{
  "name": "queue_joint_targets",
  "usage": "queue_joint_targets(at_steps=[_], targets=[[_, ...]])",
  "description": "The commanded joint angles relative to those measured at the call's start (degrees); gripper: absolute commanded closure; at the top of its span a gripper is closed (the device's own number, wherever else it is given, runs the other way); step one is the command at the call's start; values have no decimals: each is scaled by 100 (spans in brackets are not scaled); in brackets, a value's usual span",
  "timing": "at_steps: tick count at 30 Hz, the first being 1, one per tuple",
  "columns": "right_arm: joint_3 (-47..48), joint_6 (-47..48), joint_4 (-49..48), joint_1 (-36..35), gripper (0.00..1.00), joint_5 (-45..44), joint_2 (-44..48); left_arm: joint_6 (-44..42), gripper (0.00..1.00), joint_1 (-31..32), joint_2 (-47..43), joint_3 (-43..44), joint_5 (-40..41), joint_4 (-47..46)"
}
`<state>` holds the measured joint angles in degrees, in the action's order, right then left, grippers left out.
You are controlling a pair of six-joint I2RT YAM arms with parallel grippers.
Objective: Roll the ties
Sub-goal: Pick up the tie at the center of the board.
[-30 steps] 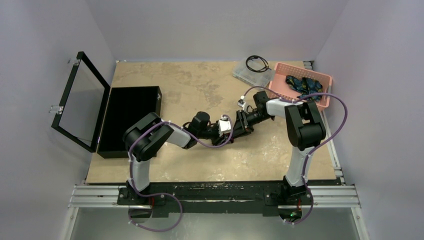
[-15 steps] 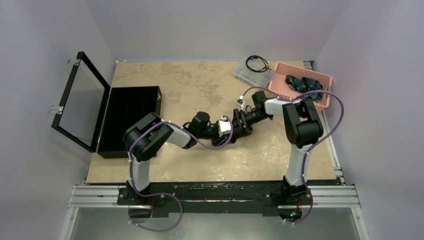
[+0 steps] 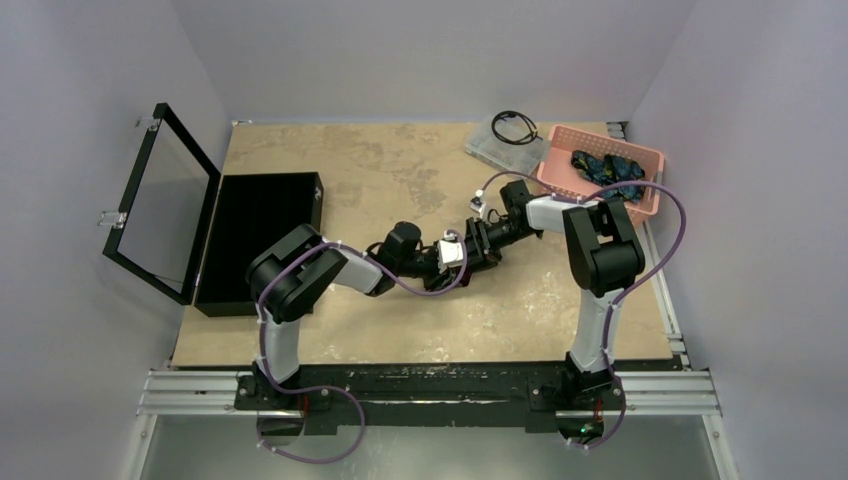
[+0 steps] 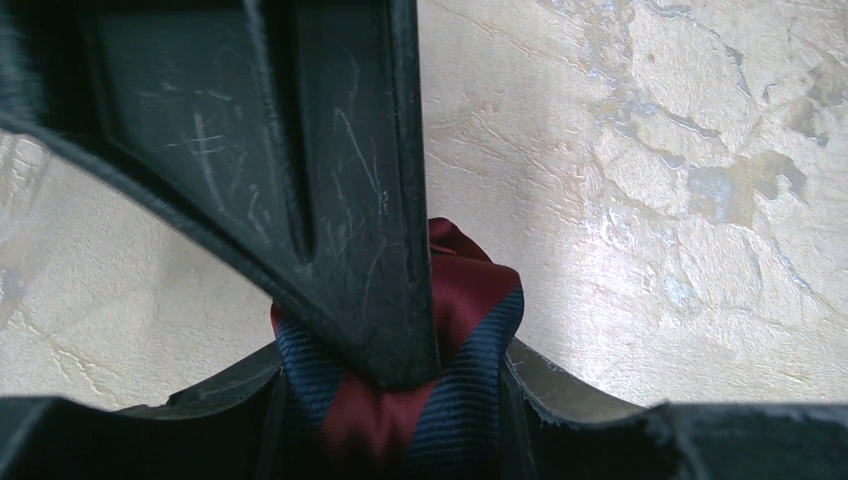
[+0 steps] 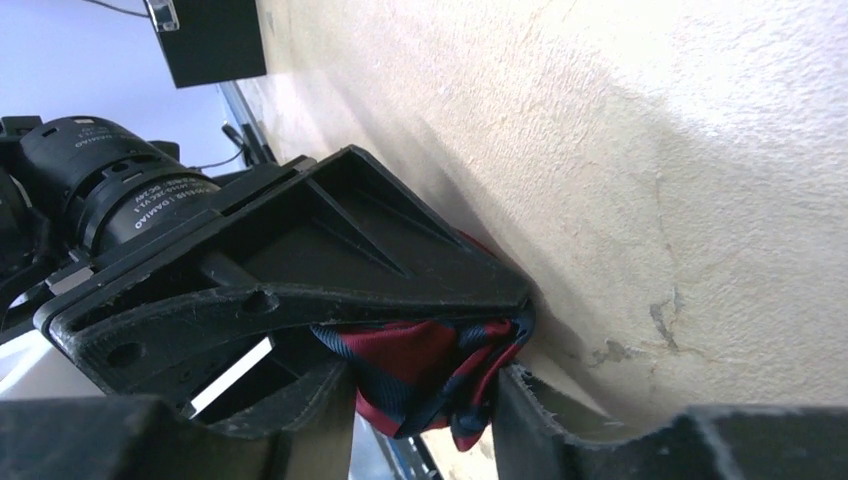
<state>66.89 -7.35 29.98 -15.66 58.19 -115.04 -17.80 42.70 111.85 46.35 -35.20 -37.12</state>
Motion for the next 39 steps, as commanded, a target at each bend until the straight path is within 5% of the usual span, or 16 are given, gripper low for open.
queue_joint_targets(at_steps=[1, 4, 10, 18, 22, 30, 32, 33, 37, 39], targets=[[192, 120, -151, -66, 73, 4, 0, -131, 77, 37, 236, -12, -109, 672], [217, 258, -20, -68, 100, -48, -25, -66, 63, 39, 193, -7, -101, 694], [172, 441, 80, -60, 100, -185, 38, 289, 10, -63, -200, -191, 67, 346], [122, 455, 3, -58, 100, 190, 187, 74, 0, -78, -4, 67, 22, 667], [88, 369, -122, -60, 100, 458, 374, 24, 15, -77, 20, 115, 97, 935], [-7, 481, 26, -51, 100, 402, 432, -163, 65, -86, -247, -89, -7, 1176], [-27, 467, 10, -47, 100, 368, 441, -156, 70, -86, -296, -64, -16, 1228], [-32, 456, 1, -44, 100, 337, 447, -135, 63, -86, -337, -56, -18, 1228], [14, 442, -23, -36, 100, 243, 506, -70, 10, -84, -755, -24, 59, 1391], [30, 452, -27, -17, 100, 197, 554, 7, 0, -112, -1127, 92, 83, 1926]])
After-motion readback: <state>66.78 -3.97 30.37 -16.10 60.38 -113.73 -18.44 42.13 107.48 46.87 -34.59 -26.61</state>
